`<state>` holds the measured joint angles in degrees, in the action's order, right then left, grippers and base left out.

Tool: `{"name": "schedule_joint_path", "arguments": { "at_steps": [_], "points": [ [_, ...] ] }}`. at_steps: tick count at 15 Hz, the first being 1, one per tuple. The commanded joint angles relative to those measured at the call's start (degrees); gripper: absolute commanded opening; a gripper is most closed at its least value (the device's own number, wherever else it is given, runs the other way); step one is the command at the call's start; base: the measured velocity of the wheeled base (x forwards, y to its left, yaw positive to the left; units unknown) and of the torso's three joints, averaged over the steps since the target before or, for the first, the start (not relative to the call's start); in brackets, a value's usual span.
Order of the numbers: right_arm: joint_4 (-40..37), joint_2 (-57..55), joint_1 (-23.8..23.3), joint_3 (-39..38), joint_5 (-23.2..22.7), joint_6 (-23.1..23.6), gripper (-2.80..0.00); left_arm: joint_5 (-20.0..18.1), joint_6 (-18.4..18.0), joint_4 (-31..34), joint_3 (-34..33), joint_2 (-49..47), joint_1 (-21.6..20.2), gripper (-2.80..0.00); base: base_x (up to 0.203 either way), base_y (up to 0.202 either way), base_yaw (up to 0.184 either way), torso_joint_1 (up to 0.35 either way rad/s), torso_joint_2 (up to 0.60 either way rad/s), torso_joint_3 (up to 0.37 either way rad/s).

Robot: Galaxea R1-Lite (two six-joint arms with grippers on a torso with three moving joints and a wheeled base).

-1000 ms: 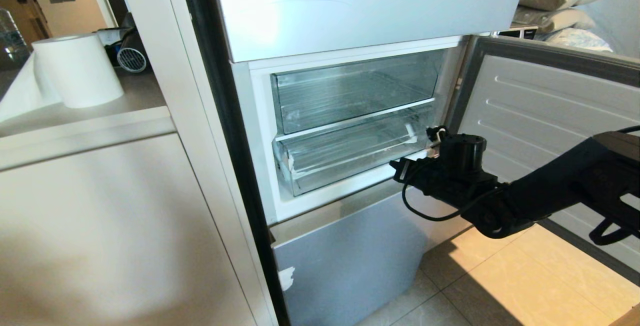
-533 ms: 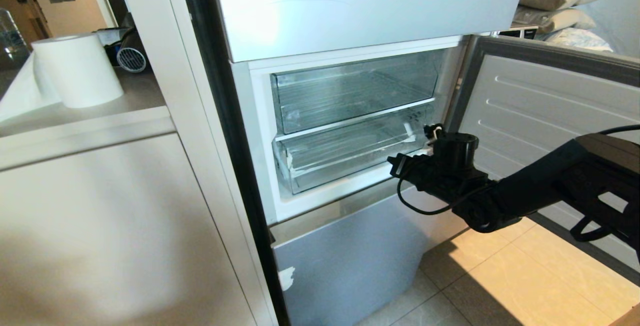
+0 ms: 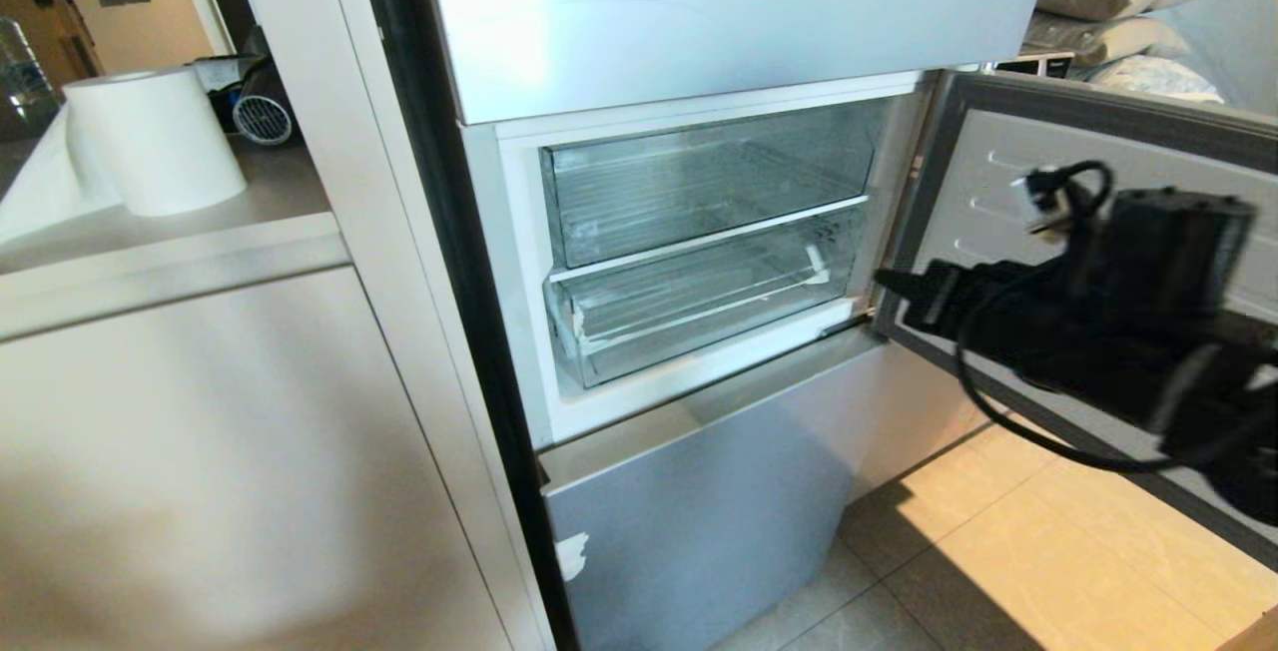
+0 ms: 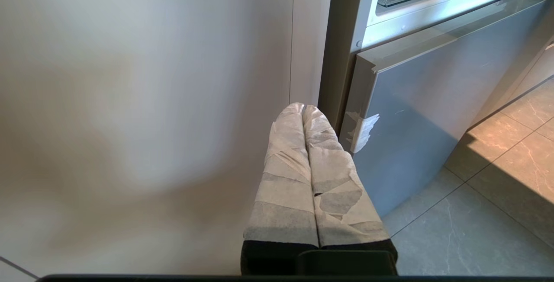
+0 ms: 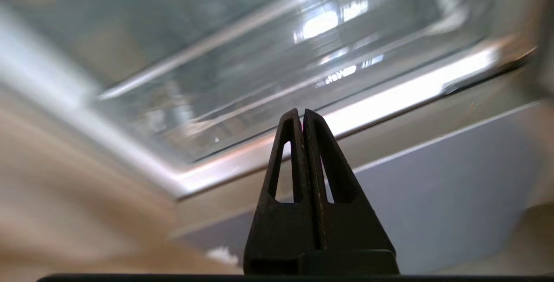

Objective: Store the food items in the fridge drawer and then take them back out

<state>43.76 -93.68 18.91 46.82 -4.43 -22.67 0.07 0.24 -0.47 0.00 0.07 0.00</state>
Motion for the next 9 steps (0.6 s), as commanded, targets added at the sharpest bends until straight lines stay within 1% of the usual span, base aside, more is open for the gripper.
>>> {"name": "schedule_joint_path", "arguments": {
  "at_steps": [1, 3, 5, 7, 9],
  "points": [
    [-2.7, 21.8, -0.3, -7.1, -0.1, 1.5, -2.80, 0.0, 0.0, -0.1, -0.1, -0.1, 0.0, -2.80, 0.000, 0.000, 0.000, 0.000, 0.00, 0.000],
    [-8.2, 38.0, -2.9, -16.5, -0.2, 5.8, -2.80, 0.0, 0.0, -0.1, -0.1, -0.1, 0.0, -2.80, 0.000, 0.000, 0.000, 0.000, 0.00, 0.000],
    [-14.7, 53.3, -8.4, -26.6, -0.2, 10.2, -2.80, 0.0, 0.0, 0.0, -0.1, -0.1, 0.0, -2.80, 0.000, 0.000, 0.000, 0.000, 0.00, 0.000],
    [-20.8, 66.1, -13.4, -35.2, -0.2, 13.2, -2.80, 0.0, 0.0, 0.0, -0.1, 0.0, 0.0, -2.80, 0.000, 0.000, 0.000, 0.000, 0.00, 0.000],
    [-26.3, 76.1, -17.6, -42.8, 0.0, 16.8, -2.80, 0.0, 0.0, 0.0, -0.1, -0.1, 0.0, -2.80, 0.000, 0.000, 0.000, 0.000, 0.00, 0.000]
  ]
}}
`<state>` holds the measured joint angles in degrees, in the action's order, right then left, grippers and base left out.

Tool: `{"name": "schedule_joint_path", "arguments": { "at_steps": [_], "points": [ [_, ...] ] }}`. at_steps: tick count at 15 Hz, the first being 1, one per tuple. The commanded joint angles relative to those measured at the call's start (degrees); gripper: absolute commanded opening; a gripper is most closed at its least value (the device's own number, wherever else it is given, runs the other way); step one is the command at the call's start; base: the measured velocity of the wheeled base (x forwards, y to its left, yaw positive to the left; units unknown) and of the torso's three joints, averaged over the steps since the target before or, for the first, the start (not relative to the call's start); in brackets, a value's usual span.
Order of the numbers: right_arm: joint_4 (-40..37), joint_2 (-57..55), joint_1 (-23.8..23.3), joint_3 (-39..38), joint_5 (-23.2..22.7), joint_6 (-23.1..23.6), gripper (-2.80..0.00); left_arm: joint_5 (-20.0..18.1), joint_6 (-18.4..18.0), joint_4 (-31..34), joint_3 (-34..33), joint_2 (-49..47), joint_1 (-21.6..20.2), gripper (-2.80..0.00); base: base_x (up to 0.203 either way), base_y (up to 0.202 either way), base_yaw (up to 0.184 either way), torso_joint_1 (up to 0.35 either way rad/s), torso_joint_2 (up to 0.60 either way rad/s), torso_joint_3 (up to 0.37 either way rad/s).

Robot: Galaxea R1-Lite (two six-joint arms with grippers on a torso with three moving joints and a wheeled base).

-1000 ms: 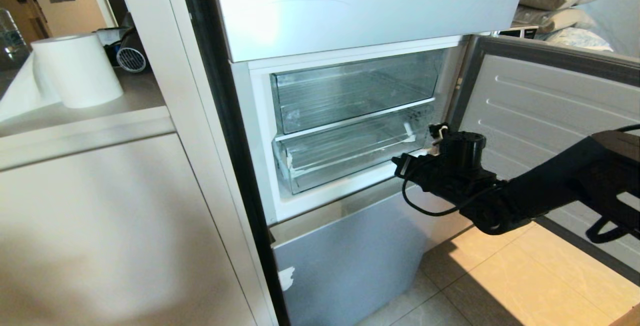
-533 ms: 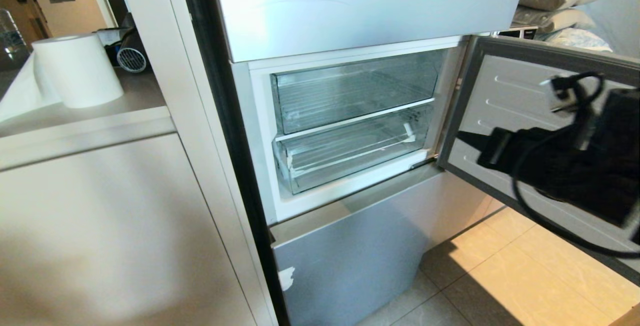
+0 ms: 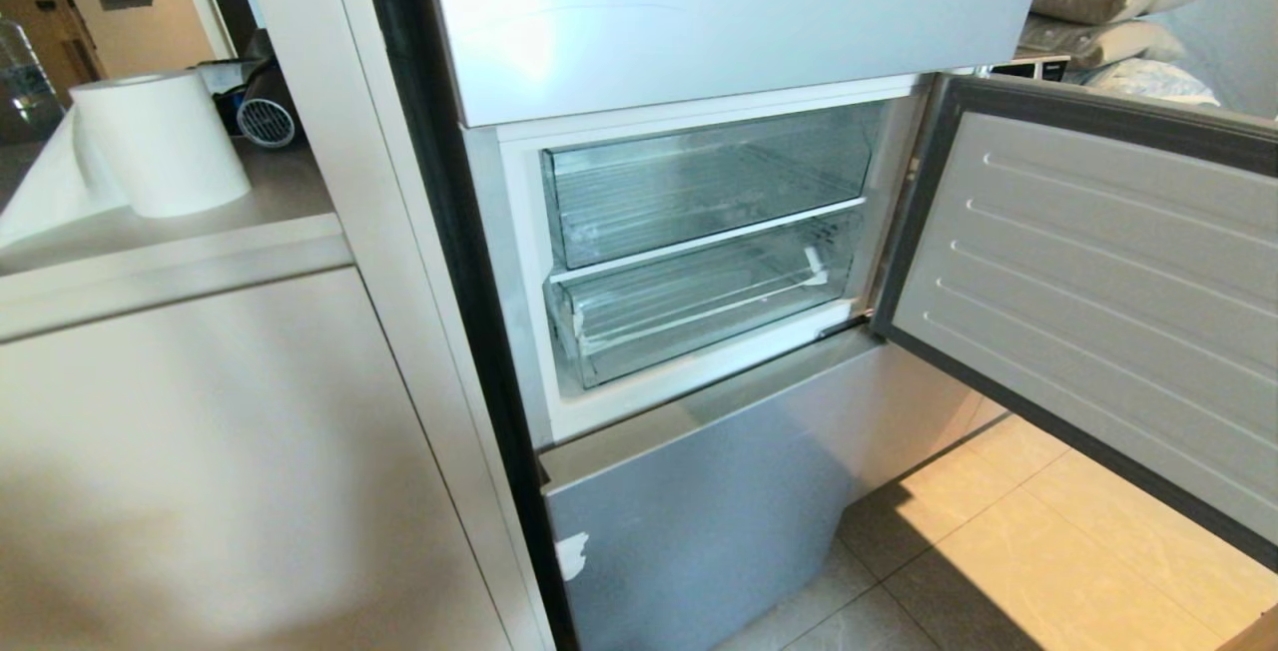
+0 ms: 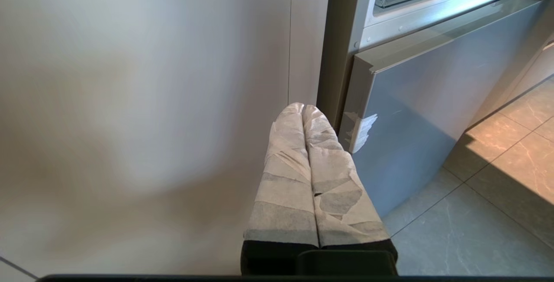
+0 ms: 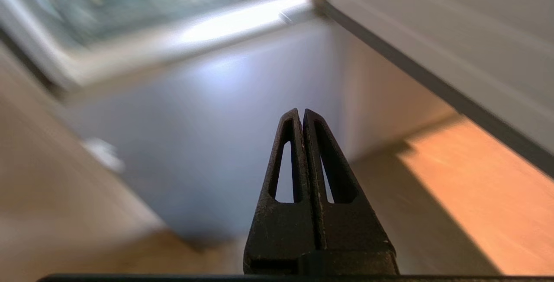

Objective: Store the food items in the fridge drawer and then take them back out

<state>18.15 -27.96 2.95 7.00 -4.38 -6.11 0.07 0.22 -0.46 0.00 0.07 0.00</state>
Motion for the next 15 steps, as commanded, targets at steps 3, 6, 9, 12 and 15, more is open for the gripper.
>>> {"name": "schedule_joint_path", "arguments": {
  "at_steps": [3, 6, 9, 12, 15],
  "points": [
    [-12.6, 19.1, -3.8, -6.6, 1.1, 3.8, -2.80, 0.0, 0.0, 0.0, -0.1, -0.1, 0.0, -2.80, 0.000, 0.000, 0.000, 0.000, 0.00, 0.000],
    [-19.9, 27.6, -3.5, -4.9, 1.7, 4.2, -2.80, 0.0, 0.0, 0.0, -0.1, 0.0, 0.0, -2.80, 0.000, 0.000, 0.000, 0.000, 0.00, 0.000],
    [-20.5, 28.0, -3.4, -6.2, 6.6, 4.4, -2.80, 0.0, 0.0, -0.1, -0.1, -0.1, 0.0, -2.80, 0.000, 0.000, 0.000, 0.000, 0.00, 0.000],
    [-20.4, 28.0, -3.4, -6.3, 6.2, 5.7, -2.80, 0.0, 0.0, 0.0, -0.1, -0.1, 0.0, -2.80, 0.000, 0.000, 0.000, 0.000, 0.00, 0.000],
    [-20.3, 28.0, -3.4, -6.2, 6.4, 4.4, -2.80, 0.0, 0.0, -0.1, -0.1, -0.1, 0.0, -2.80, 0.000, 0.000, 0.000, 0.000, 0.00, 0.000]
  ]
}}
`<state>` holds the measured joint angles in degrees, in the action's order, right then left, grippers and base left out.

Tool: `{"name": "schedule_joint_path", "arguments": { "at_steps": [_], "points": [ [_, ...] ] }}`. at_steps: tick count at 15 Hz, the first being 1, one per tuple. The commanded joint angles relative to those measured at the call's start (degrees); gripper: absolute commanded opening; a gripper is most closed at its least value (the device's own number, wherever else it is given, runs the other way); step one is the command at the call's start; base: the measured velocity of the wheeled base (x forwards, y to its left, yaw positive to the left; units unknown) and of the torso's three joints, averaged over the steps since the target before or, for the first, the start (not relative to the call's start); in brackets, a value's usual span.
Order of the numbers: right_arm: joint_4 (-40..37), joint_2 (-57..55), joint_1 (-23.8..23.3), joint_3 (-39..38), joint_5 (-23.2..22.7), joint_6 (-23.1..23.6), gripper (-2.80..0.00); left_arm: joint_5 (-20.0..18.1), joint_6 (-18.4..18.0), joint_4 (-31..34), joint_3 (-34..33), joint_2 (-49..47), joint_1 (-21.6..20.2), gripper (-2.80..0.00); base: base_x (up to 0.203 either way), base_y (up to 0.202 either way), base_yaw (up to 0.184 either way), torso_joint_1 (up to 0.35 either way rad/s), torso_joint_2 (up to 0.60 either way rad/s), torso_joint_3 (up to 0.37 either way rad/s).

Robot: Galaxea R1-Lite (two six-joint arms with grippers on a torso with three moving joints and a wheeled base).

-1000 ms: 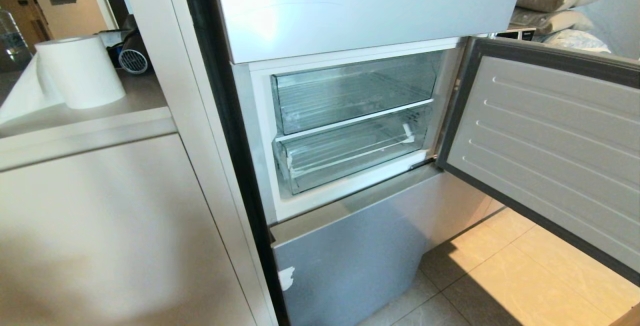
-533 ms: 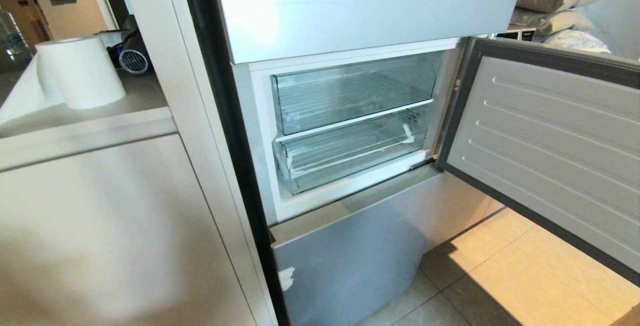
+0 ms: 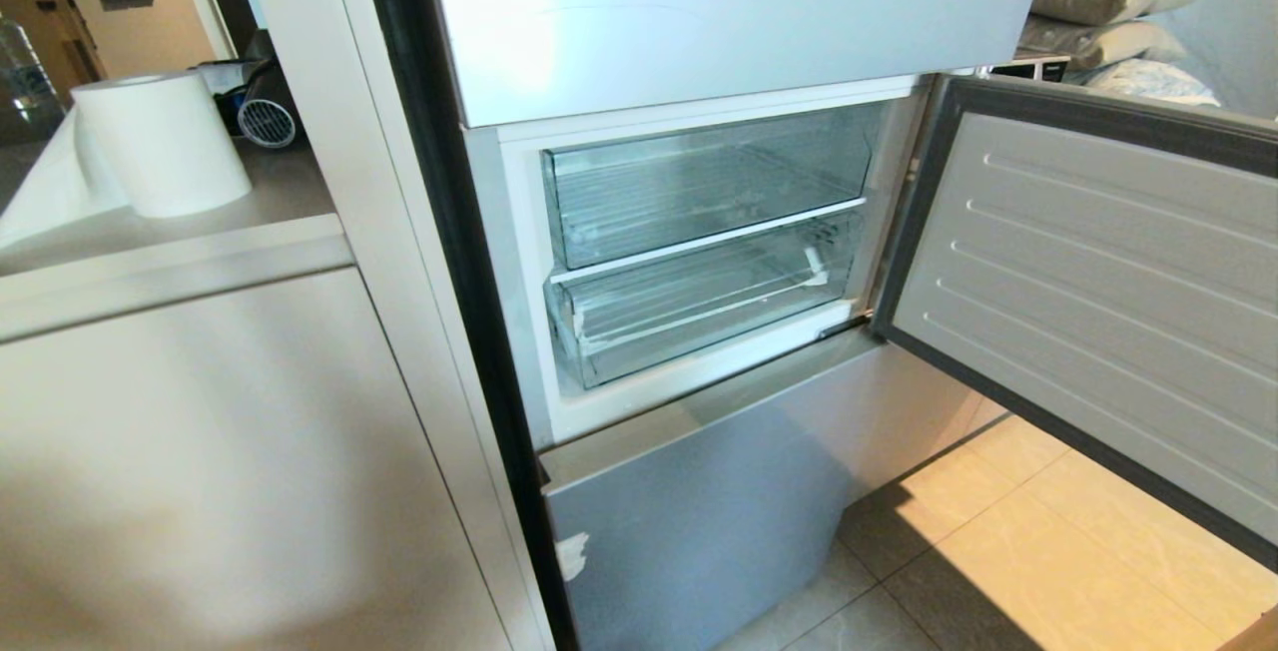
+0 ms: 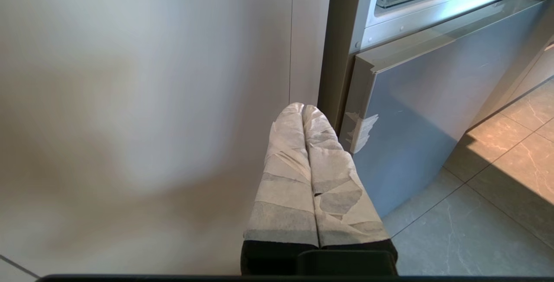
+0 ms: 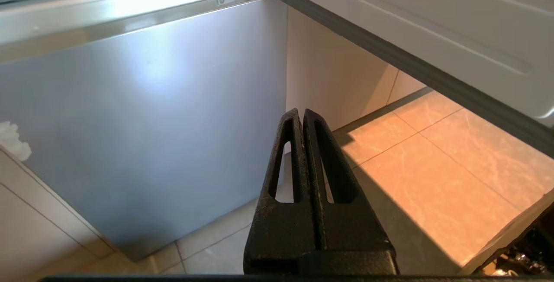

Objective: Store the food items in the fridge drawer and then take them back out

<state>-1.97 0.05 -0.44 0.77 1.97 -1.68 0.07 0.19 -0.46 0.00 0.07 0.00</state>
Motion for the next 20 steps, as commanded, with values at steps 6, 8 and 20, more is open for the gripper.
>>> {"name": "schedule_joint_path", "arguments": {
  "at_steps": [6, 8, 20],
  "points": [
    [-0.1, 0.0, 0.0, 0.0, 0.0, -0.3, -2.80, 0.0, 0.1, 0.0, -0.1, -0.1, 0.0, -2.80, -0.048, 0.000, 0.000, 0.006, 0.00, 0.000],
    [-0.2, 0.0, 0.0, 0.0, 0.0, 0.3, -2.80, 0.0, 0.1, 0.0, -0.1, -0.1, 0.0, -2.80, -0.200, 0.000, 0.000, 0.000, 0.00, 0.002],
    [-1.9, -1.7, 0.0, 7.1, 1.7, -1.0, -2.80, 0.0, 0.1, 0.0, -0.1, -0.1, 0.0, -2.80, -0.106, 0.000, 0.001, 0.000, 0.00, 0.002]
  ]
}}
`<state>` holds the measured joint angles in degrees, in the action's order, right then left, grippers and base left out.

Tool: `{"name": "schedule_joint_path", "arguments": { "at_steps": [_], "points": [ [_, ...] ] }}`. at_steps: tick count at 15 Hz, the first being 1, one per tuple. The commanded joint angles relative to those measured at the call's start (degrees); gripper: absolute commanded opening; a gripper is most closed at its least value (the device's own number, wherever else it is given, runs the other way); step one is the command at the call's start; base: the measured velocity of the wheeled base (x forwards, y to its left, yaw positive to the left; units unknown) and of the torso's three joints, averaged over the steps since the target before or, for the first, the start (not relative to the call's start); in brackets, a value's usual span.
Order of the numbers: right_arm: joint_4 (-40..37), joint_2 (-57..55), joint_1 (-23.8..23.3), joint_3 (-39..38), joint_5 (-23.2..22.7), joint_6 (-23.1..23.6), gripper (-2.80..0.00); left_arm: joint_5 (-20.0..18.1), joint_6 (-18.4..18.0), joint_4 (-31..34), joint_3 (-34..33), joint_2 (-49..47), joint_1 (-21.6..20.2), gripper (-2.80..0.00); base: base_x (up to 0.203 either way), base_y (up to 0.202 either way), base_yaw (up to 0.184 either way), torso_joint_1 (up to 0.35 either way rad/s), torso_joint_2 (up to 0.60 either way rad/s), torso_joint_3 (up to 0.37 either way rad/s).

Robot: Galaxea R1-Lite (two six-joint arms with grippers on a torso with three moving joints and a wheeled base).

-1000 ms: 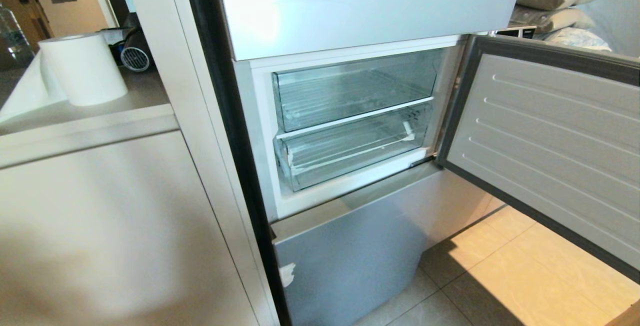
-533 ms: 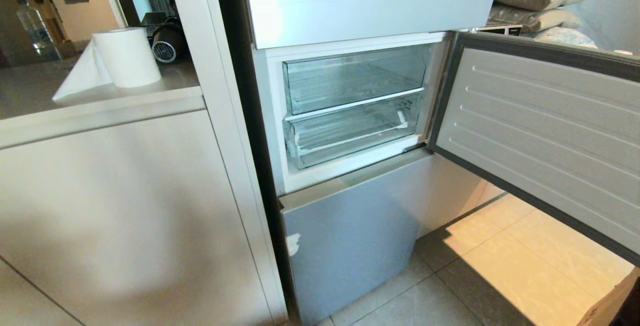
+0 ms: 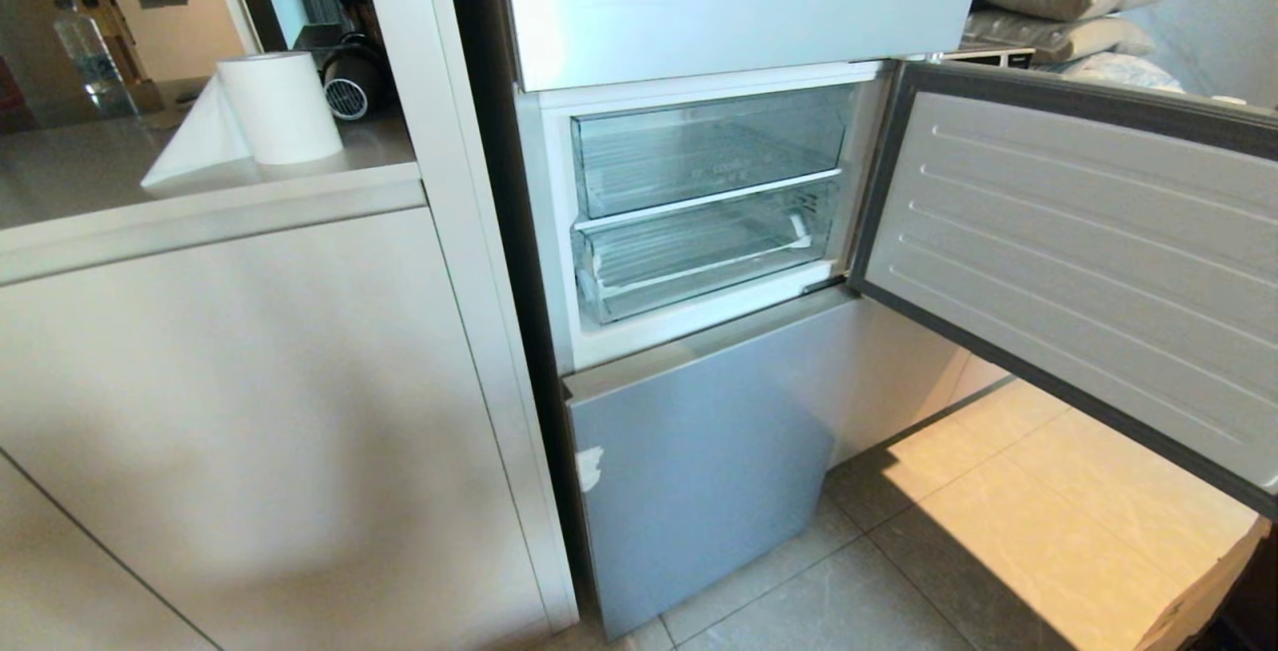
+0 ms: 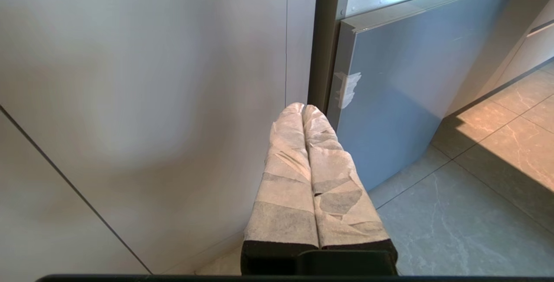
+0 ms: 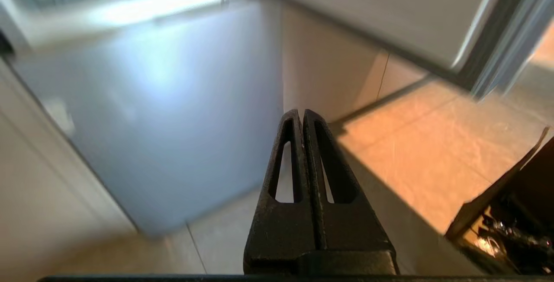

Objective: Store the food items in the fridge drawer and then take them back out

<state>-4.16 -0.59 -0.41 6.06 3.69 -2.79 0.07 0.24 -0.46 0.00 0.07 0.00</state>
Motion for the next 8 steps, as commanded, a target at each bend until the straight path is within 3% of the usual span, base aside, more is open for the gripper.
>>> {"name": "schedule_joint_path", "arguments": {
  "at_steps": [1, 5, 7, 8],
  "points": [
    [-1.1, -4.2, -0.1, 6.7, 0.8, -1.4, -2.80, 0.0, 0.0, 0.0, -0.1, -0.1, 0.0, -2.80, 0.000, 0.000, 0.000, 0.000, 0.00, 0.000],
    [-3.2, -26.8, -1.9, 24.0, 3.2, -16.0, -2.80, 0.0, 0.0, -0.1, -0.1, 0.0, 0.0, -2.80, 0.000, 0.000, 0.000, 0.000, 0.00, 0.000],
    [2.1, -40.2, -9.4, 28.2, 2.1, -23.0, -2.80, 0.0, 0.0, -0.1, -0.1, -0.1, 0.0, -2.80, 0.000, 0.000, 0.000, 0.000, 0.00, 0.000],
    [6.8, -45.7, -16.5, 29.5, 0.0, -25.6, -2.80, 0.0, 0.0, 0.0, -0.1, -0.1, 0.0, -2.80, 0.000, 0.000, 0.000, 0.000, 0.00, 0.000]
  ]
}}
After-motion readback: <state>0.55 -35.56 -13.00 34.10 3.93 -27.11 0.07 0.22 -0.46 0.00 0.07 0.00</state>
